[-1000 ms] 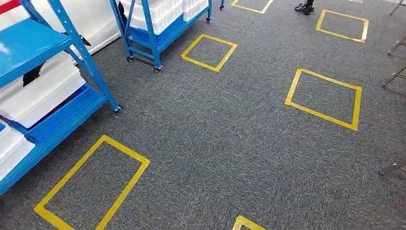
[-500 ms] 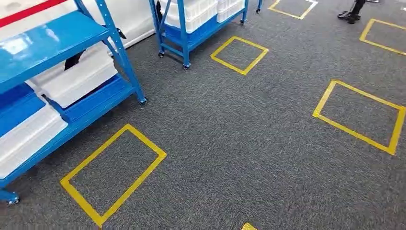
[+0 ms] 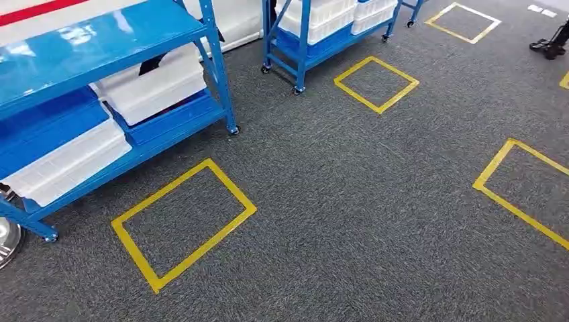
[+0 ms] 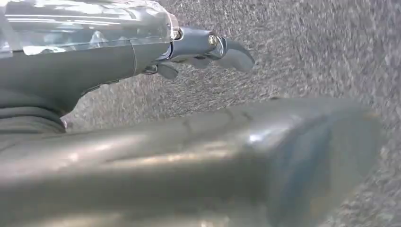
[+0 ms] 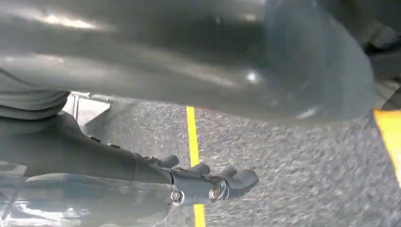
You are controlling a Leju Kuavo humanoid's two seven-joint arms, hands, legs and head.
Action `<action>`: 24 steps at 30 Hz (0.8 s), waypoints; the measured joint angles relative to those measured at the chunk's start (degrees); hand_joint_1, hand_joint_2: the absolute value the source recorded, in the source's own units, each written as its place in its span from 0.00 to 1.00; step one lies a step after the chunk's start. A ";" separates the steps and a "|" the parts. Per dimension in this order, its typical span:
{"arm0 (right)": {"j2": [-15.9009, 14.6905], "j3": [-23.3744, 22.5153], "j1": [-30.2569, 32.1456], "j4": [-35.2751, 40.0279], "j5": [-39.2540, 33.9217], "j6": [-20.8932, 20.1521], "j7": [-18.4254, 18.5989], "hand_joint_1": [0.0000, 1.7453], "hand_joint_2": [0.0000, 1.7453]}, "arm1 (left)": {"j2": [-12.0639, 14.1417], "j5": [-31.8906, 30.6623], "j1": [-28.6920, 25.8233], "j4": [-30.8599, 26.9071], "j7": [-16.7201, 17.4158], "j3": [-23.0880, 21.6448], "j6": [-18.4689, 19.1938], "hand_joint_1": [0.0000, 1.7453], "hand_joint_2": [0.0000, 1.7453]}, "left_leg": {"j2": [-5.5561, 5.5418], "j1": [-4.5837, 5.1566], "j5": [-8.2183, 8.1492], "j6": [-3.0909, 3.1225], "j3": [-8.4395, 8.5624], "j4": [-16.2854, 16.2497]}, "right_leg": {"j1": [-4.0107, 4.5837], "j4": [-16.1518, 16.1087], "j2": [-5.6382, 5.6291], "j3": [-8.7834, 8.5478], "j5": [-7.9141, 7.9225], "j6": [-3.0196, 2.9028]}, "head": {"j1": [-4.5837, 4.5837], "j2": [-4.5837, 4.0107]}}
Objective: Take the parts from the cabinet and place them on the table.
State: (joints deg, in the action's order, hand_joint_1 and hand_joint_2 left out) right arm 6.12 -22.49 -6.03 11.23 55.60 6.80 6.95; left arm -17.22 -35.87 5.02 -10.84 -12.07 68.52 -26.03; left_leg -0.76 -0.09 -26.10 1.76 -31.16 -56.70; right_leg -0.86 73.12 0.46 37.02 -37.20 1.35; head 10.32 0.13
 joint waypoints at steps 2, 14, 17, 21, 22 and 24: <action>0.02 -0.04 0.54 -0.02 -0.04 0.04 0.07 0.00 0.00 | 0.00 0.00 -0.05 0.00 -0.02 0.00 -0.02 0.00 0.00 | -1.64 0.04 0.01 0.02 0.09 -0.09 | 0.00 2.77 -0.18 1.89 0.92 0.07 | -0.02 0.00; 0.52 -0.76 1.19 0.00 -0.44 0.48 -0.39 0.00 0.00 | 0.11 -0.09 0.10 0.00 0.07 0.00 0.50 0.00 0.00 | -0.30 -0.11 -6.02 -2.83 -4.96 -10.06 | -0.14 -15.04 -0.43 -5.26 9.69 -3.11 | 0.07 -0.02; 0.52 -0.96 1.44 -0.02 -0.66 0.50 -0.50 0.00 0.00 | 0.20 -0.09 -0.01 0.00 -0.09 0.00 1.14 0.00 0.00 | 0.08 -0.40 -8.92 -3.36 -9.47 -19.41 | 0.11 -14.92 2.07 -5.20 9.47 -3.21 | 0.07 0.00; 0.52 -1.09 1.43 0.00 -1.09 0.52 -1.07 0.00 0.00 | 0.31 -0.11 -0.03 0.00 -0.55 0.00 2.03 0.00 0.00 | 3.60 -0.44 -0.44 -2.91 -0.75 -2.92 | 0.16 -14.64 4.48 -5.81 8.88 -2.64 | 0.07 0.00; 0.50 -1.16 1.51 0.00 -1.14 0.52 -1.16 0.00 0.00 | 0.31 -0.11 0.07 0.00 -0.63 0.00 2.21 0.00 0.00 | 4.77 0.20 -1.36 -2.50 -0.23 -1.46 | 0.57 -14.45 4.80 -5.91 8.58 -2.23 | 0.07 -0.02; 0.50 -1.46 1.34 0.00 -1.25 0.57 -1.18 0.00 0.00 | 0.31 -0.11 -0.07 0.00 -0.83 0.00 2.36 0.00 0.00 | 3.50 0.12 -1.06 -1.79 -0.56 -1.45 | 0.55 -14.56 5.54 -6.10 8.61 -1.59 | 0.04 -0.02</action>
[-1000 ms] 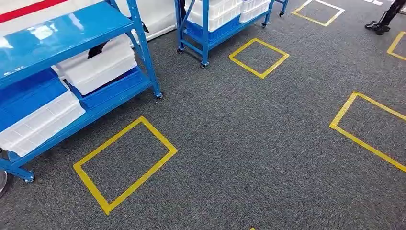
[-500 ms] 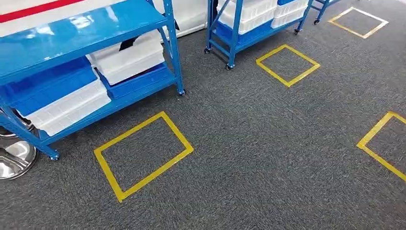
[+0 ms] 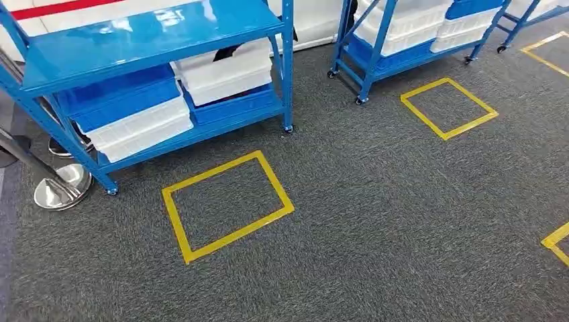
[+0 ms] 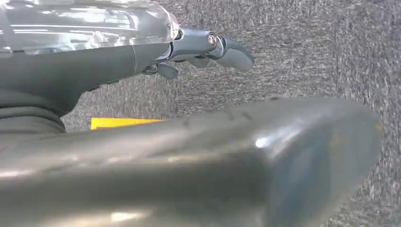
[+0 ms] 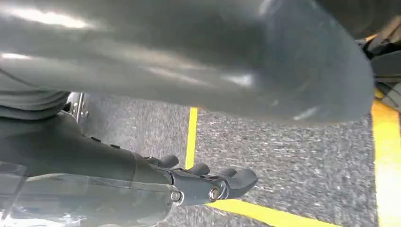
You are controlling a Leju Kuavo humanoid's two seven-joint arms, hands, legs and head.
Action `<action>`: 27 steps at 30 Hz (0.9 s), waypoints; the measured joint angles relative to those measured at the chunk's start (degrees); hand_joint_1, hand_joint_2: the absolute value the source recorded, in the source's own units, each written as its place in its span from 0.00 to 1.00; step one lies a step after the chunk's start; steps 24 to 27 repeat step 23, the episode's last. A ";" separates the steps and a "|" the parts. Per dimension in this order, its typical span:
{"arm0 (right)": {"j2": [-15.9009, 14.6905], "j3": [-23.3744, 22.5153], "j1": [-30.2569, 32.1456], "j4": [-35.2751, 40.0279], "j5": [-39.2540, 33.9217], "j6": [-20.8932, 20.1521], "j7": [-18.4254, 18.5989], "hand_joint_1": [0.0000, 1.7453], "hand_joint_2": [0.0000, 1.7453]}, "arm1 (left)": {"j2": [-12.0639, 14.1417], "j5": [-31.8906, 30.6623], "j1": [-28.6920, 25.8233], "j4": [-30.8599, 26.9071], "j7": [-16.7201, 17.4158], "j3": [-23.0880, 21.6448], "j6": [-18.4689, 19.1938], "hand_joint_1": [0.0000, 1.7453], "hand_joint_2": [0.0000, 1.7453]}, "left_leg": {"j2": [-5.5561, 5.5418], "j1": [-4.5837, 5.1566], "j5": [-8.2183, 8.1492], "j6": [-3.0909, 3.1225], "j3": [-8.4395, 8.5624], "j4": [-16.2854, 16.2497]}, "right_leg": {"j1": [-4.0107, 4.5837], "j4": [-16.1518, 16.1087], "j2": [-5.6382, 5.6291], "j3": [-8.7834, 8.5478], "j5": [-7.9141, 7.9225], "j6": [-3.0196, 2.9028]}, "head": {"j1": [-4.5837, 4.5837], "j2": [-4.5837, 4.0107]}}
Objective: Take the parts from the cabinet and place them on the table.
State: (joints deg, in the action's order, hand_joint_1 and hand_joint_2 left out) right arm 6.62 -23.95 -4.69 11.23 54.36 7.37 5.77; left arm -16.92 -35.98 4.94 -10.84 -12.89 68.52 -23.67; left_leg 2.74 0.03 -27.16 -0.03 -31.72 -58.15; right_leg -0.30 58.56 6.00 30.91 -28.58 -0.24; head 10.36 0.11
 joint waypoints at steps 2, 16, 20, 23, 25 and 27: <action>0.00 -0.24 -0.29 0.00 -0.31 0.11 -0.09 0.00 0.00 | 0.02 0.00 -0.19 0.00 -0.29 0.00 0.53 0.00 0.00 | -1.10 0.08 0.30 0.74 0.06 0.49 | -0.10 -0.22 0.95 -0.43 -0.03 0.72 | 0.00 0.02; -0.50 -7.04 1.48 0.02 -6.36 1.66 -0.57 0.00 0.00 | 2.58 -4.26 -0.82 0.00 -2.21 -2.01 11.39 0.00 0.00 | -9.48 -0.36 0.97 -0.10 -0.20 0.60 | -0.37 0.47 -9.07 1.11 0.84 0.00 | -0.07 0.02; -0.52 -8.13 1.63 0.02 -6.65 1.53 -0.61 0.00 0.00 | 4.46 -4.31 -0.95 -0.02 -2.71 -2.10 14.60 0.00 0.00 | -4.04 -0.28 -3.54 -1.04 -3.15 -6.01 | -0.72 -0.34 -6.11 0.82 1.09 -1.79 | 0.00 0.02; -0.55 -9.07 1.91 0.02 -7.45 1.44 -0.72 0.00 0.00 | 5.66 -5.29 -1.04 -0.02 -2.69 -2.62 15.48 0.00 0.00 | -3.48 -0.58 -7.95 -1.63 -8.68 -17.65 | -0.40 -0.26 -3.77 0.88 0.93 -2.00 | 0.00 0.02; -0.55 -9.07 1.91 0.02 -7.45 1.44 -0.72 0.00 0.00 | 5.66 -5.29 -1.04 -0.02 -2.69 -2.62 15.48 0.00 0.00 | -3.48 -0.58 -7.95 -1.63 -8.68 -17.65 | -0.40 -0.26 -3.77 0.88 0.93 -2.00 | 0.00 0.02; -0.55 -9.07 1.91 0.02 -7.45 1.44 -0.72 0.00 0.00 | 5.66 -5.29 -1.04 -0.02 -2.69 -2.62 15.48 0.00 0.00 | -3.48 -0.58 -7.95 -1.63 -8.68 -17.65 | -0.40 -0.26 -3.77 0.88 0.93 -2.00 | 0.00 0.02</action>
